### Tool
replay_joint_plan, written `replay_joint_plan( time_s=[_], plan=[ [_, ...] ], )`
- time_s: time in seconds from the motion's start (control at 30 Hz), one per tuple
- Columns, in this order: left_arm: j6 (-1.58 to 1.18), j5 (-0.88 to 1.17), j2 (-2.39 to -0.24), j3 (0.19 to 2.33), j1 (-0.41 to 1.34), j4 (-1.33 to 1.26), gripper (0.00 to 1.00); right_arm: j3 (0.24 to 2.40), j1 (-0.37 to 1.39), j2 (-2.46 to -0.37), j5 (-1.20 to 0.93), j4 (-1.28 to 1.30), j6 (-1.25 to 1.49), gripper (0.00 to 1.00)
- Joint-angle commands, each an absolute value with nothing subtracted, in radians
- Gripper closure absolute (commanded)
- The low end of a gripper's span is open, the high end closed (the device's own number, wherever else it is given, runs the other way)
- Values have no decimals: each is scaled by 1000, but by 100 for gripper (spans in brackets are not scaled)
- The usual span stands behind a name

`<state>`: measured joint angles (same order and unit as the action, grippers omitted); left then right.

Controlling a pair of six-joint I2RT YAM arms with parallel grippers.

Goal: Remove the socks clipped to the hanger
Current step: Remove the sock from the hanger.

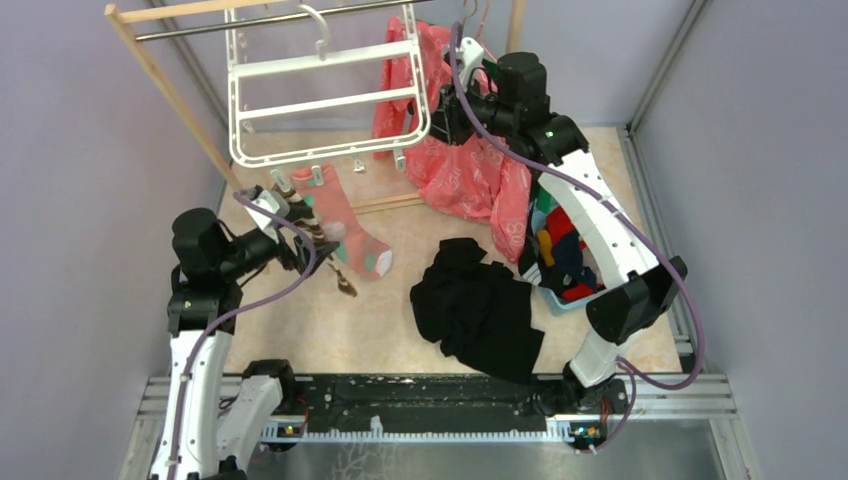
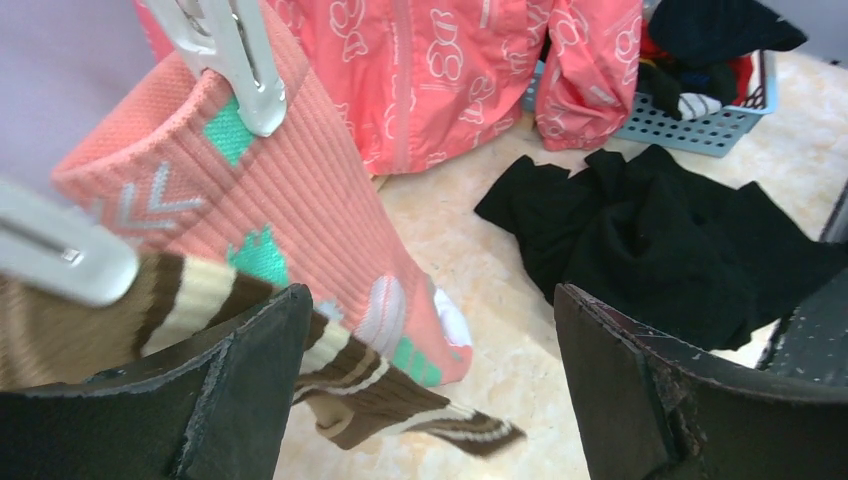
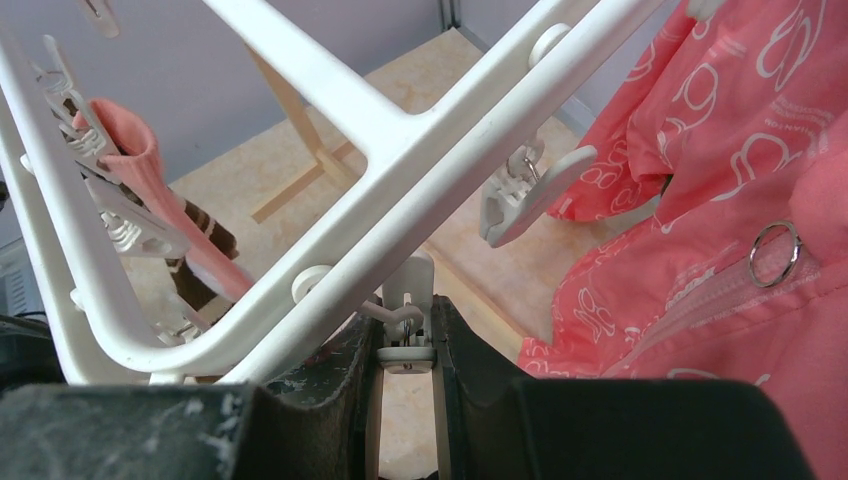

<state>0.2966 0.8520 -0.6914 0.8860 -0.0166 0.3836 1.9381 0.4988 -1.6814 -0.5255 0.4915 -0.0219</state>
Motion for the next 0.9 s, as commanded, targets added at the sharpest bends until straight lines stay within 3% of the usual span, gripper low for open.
replay_joint_plan(
  time_s=[0.0, 0.27, 0.7, 0.87],
  plan=[
    [219, 955, -754, 904, -7, 322, 5, 1938, 489, -1618, -534, 443, -10, 100],
    [253, 985, -746, 893, -4, 353, 4, 1920, 489, -1611, -536, 436, -10, 100],
    [179, 525, -809, 804, -4, 80, 5, 1930, 489, -1639, -552, 429, 20, 100],
    [197, 613, -855, 739, -4, -52, 4, 1945, 489, -1651, -553, 436, 21, 100]
  ],
)
